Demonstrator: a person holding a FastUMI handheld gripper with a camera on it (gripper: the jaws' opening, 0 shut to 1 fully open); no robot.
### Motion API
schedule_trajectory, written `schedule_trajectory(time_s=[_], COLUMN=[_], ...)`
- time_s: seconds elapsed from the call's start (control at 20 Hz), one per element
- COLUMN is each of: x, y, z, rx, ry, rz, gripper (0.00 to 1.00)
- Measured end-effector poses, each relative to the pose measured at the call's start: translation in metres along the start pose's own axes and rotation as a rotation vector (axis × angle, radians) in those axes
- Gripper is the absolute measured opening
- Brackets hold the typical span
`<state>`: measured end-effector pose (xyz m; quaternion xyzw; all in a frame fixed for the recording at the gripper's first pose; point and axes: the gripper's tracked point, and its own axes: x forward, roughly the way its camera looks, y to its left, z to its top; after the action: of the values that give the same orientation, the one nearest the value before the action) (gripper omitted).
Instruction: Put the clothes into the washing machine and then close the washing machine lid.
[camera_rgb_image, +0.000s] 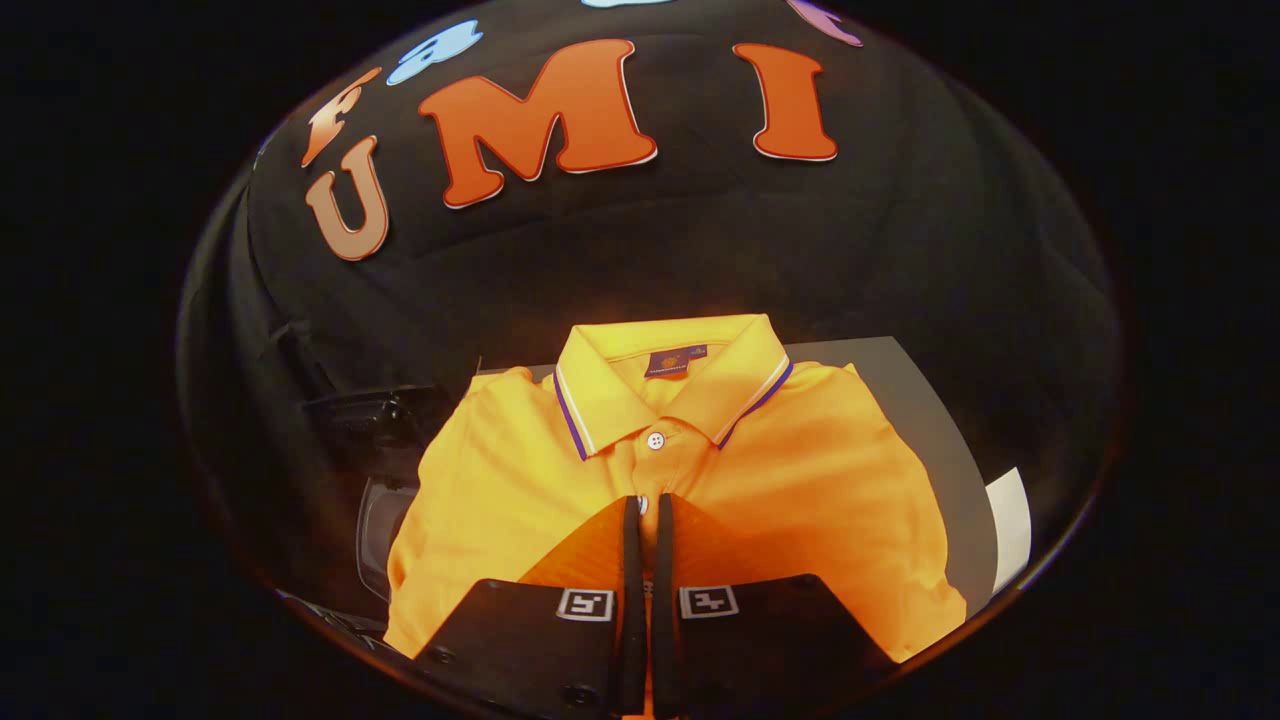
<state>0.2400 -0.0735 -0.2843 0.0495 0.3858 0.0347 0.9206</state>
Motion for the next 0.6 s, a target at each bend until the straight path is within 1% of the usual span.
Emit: schedule_trajectory(time_s=[0.15,0.35,0.5,0.6], x=[-0.015,-0.040,-0.060,-0.081], y=[0.010,0.038,0.074,0.100], z=[0.005,0.027,0.034,0.038], rx=[0.009,0.064,0.106,0.138], ry=[-0.028,-0.107,-0.149,-0.180], rz=[-0.008,0.017,0.019,0.038], gripper=[0.11,0.11,0.10,0.10])
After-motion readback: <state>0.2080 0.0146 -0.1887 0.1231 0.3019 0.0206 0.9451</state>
